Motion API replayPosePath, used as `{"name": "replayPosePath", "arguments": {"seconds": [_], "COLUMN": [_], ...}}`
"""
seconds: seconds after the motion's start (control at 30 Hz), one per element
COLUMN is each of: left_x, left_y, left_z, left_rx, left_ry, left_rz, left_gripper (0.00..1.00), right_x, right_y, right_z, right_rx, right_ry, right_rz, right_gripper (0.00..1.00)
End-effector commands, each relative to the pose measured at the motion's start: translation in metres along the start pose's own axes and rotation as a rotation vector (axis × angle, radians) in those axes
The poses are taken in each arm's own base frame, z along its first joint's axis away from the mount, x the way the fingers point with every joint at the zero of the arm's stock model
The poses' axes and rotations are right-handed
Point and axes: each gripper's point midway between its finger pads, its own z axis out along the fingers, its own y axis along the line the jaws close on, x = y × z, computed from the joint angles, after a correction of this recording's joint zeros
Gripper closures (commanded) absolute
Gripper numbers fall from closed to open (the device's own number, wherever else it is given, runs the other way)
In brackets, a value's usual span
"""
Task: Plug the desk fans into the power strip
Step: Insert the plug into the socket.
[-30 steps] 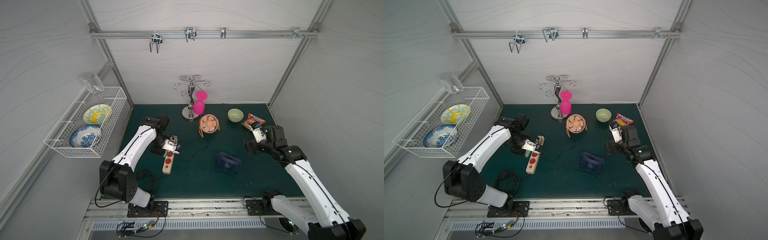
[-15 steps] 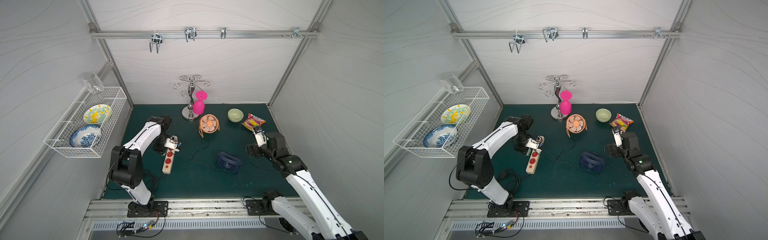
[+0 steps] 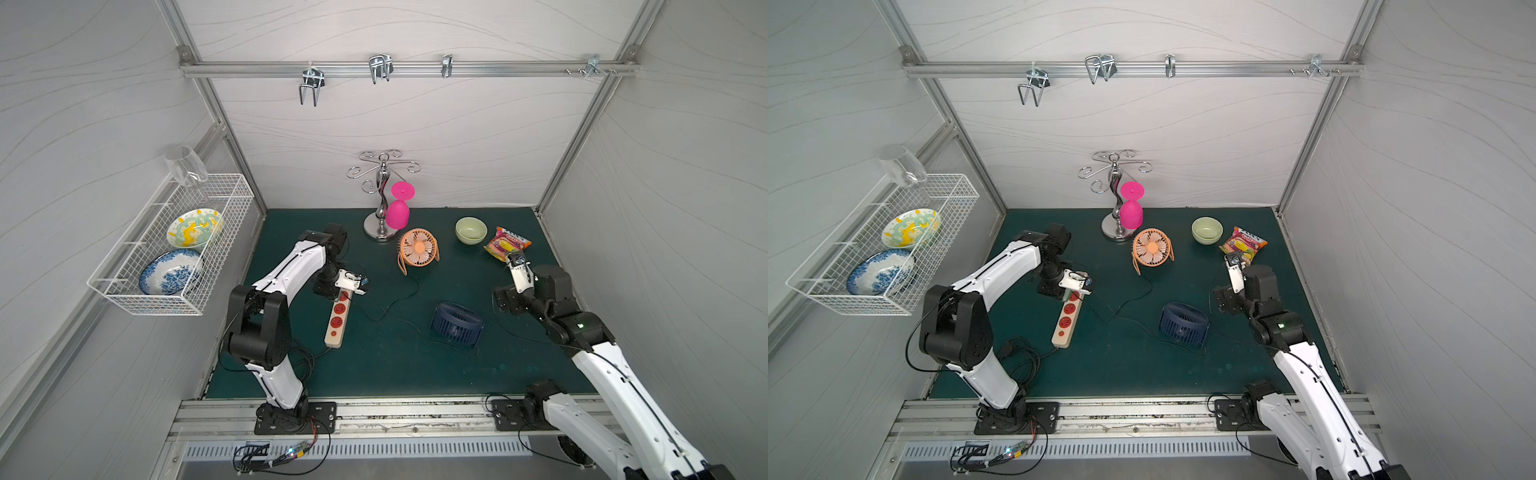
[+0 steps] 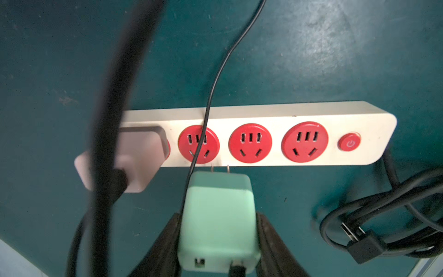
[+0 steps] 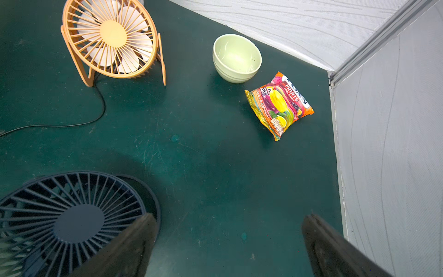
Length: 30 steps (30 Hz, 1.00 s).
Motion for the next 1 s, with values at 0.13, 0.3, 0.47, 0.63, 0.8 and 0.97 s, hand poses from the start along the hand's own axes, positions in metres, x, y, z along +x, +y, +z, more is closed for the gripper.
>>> {"name": "replayPosePath", "arguments": {"seconds": [0.13,0.3,0.47,0.63,0.8,0.97], "left_x": [-0.01,-0.018,-0.016,-0.014,-0.011,-0.01], "left_y": [-0.008,-0.02,-0.02,-0.016,-0.014,-0.016], "left_z": [0.003,-0.002,0.005,0.011,0.014,0.017], "left_rx": [0.077,0.137,0.141,0.143,0.14,0.152], "left_ry": [-0.016,-0.033,-0.003,0.026,0.046,0.06], "left_rz": [0.014,-0.003,0.004,-0.007,-0.02,-0.032], "left_gripper": [1.0,1.0,1.0,1.0,1.0,1.0], "right_x": [-0.005,-0.004,-0.004,-0.004,-0.005,-0.006], "right_y": [0.001,0.002,0.0,0.001,0.002,0.001], "right_z": [-0.001,0.0,-0.001,-0.001,0.0,0.0], "right_rx": [-0.002,-0.002,0.008,0.005,0.0,0.005], "right_ry": [-0.032,-0.021,-0.029,-0.033,-0.028,-0.034], "right_rz": [-0.006,-0.007,-0.013,-0.011,-0.009,-0.011], "right_gripper": [0.01,0.01,0.01,0.01,0.01,0.01]}}
